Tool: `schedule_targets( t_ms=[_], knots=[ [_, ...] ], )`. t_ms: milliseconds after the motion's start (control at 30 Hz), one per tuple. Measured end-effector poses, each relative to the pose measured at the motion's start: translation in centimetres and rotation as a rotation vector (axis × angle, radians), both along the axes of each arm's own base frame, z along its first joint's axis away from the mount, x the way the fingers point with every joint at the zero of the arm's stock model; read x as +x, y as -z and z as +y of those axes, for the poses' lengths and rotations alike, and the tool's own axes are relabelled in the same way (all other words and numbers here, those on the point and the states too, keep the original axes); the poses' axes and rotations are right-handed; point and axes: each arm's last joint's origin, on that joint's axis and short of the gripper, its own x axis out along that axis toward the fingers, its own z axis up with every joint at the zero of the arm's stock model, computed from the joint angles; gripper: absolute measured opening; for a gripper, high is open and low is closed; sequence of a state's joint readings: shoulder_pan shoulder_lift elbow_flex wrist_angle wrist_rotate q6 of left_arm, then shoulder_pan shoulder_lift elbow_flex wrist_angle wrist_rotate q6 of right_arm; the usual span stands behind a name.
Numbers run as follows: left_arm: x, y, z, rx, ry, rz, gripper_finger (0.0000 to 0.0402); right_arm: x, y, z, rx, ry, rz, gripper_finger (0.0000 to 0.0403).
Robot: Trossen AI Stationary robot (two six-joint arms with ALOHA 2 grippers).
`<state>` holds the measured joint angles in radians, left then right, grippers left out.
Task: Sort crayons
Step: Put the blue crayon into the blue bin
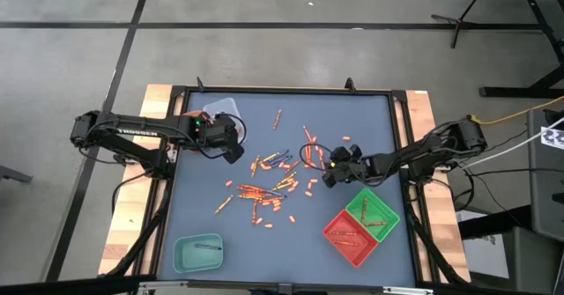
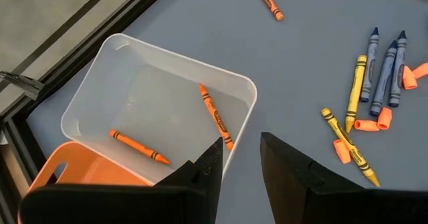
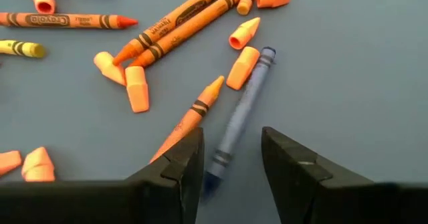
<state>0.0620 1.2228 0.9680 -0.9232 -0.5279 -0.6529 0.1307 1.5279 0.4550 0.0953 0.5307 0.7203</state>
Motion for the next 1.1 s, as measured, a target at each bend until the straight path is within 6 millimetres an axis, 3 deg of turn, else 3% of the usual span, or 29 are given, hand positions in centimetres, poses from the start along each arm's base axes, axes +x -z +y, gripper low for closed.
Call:
schedule_targets(
  t_ms=[500, 1100],
  knots=[
    [0.1, 0.0, 0.0, 0.0, 0.0, -0.005, 0.0084, 0.2, 0.7, 0.0, -0.012, 0.005, 0.018, 0.0143],
    [1.2, -0.5, -0.9, 0.0, 0.081, -0.105, 0.0084, 0.1, 0.7, 0.0, -0.042, -0.02, 0.043, 0.0011]
  ],
)
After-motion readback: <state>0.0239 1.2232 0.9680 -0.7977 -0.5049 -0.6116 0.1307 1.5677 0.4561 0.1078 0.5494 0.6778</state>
